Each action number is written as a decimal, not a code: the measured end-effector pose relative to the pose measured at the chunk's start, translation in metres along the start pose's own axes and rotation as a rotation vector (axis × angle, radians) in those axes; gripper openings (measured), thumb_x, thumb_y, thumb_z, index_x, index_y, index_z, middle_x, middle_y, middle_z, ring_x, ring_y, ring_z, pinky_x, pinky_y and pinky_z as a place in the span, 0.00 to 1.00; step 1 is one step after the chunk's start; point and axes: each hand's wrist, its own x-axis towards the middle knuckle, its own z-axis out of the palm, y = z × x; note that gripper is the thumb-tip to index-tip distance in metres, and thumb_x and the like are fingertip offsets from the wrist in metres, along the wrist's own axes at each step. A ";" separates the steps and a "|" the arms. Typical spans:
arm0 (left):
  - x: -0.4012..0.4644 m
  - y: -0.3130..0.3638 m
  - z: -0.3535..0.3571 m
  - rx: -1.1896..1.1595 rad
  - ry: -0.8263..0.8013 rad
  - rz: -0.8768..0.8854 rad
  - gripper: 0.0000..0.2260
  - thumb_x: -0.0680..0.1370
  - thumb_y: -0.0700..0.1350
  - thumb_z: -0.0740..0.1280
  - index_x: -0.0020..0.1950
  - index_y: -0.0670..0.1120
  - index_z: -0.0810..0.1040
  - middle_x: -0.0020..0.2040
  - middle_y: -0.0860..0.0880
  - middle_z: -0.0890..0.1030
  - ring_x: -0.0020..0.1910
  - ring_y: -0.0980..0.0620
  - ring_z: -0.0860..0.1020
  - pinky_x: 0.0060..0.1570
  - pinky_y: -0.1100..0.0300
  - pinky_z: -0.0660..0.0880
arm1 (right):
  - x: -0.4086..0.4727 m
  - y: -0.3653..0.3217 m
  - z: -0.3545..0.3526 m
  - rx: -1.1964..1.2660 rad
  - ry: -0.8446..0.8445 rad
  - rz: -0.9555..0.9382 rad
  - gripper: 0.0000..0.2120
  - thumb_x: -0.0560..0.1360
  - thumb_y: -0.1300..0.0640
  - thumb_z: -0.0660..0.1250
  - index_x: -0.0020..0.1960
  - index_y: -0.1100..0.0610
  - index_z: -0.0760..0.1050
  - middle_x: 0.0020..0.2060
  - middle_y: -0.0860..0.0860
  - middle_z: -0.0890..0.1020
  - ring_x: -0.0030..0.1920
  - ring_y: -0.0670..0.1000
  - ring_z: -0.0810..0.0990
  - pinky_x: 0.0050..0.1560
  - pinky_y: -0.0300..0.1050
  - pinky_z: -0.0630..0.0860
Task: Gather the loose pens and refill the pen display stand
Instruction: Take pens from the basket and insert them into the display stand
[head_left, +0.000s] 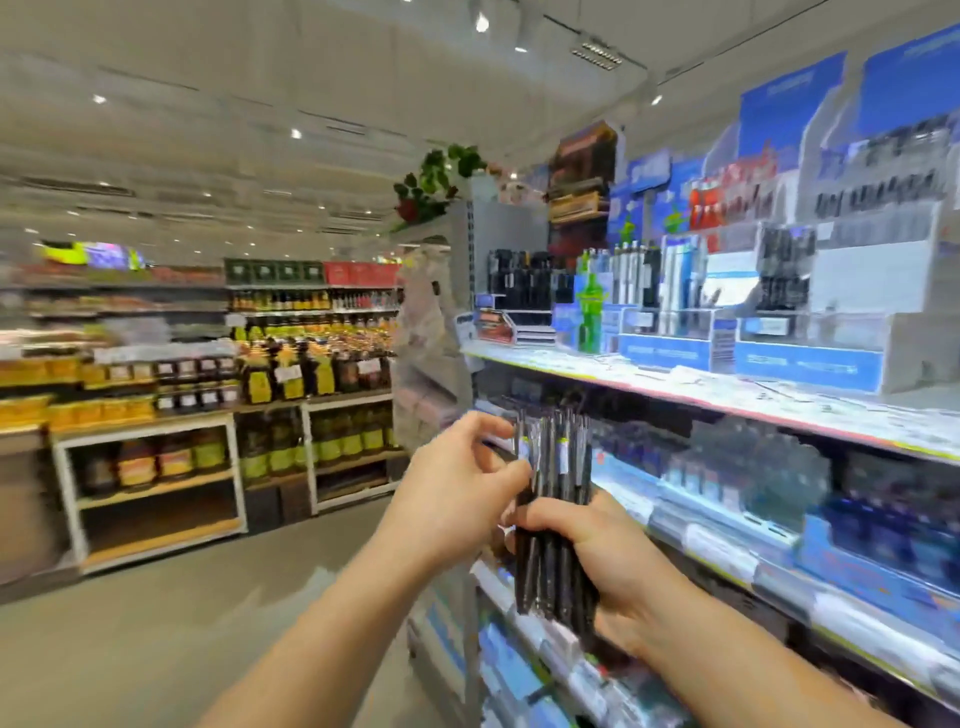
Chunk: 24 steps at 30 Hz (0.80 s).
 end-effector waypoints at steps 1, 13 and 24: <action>0.004 -0.014 -0.017 -0.027 -0.001 -0.026 0.12 0.75 0.42 0.70 0.55 0.55 0.74 0.31 0.50 0.81 0.29 0.50 0.80 0.35 0.50 0.80 | 0.014 0.012 0.013 0.011 0.003 0.023 0.11 0.72 0.75 0.65 0.46 0.66 0.84 0.39 0.62 0.84 0.36 0.55 0.82 0.48 0.51 0.81; 0.109 -0.110 -0.067 -0.351 -0.070 -0.069 0.20 0.76 0.38 0.71 0.63 0.53 0.71 0.38 0.47 0.75 0.32 0.53 0.75 0.26 0.60 0.73 | 0.169 0.057 0.050 -0.045 0.011 0.047 0.14 0.72 0.76 0.60 0.53 0.70 0.80 0.44 0.69 0.83 0.41 0.61 0.84 0.41 0.55 0.84; 0.298 -0.130 -0.047 -0.352 -0.004 0.045 0.22 0.81 0.37 0.65 0.62 0.65 0.68 0.47 0.47 0.87 0.46 0.50 0.86 0.39 0.57 0.83 | 0.358 0.014 -0.011 -0.021 -0.037 -0.079 0.09 0.70 0.72 0.67 0.50 0.69 0.81 0.40 0.64 0.84 0.40 0.63 0.85 0.50 0.63 0.83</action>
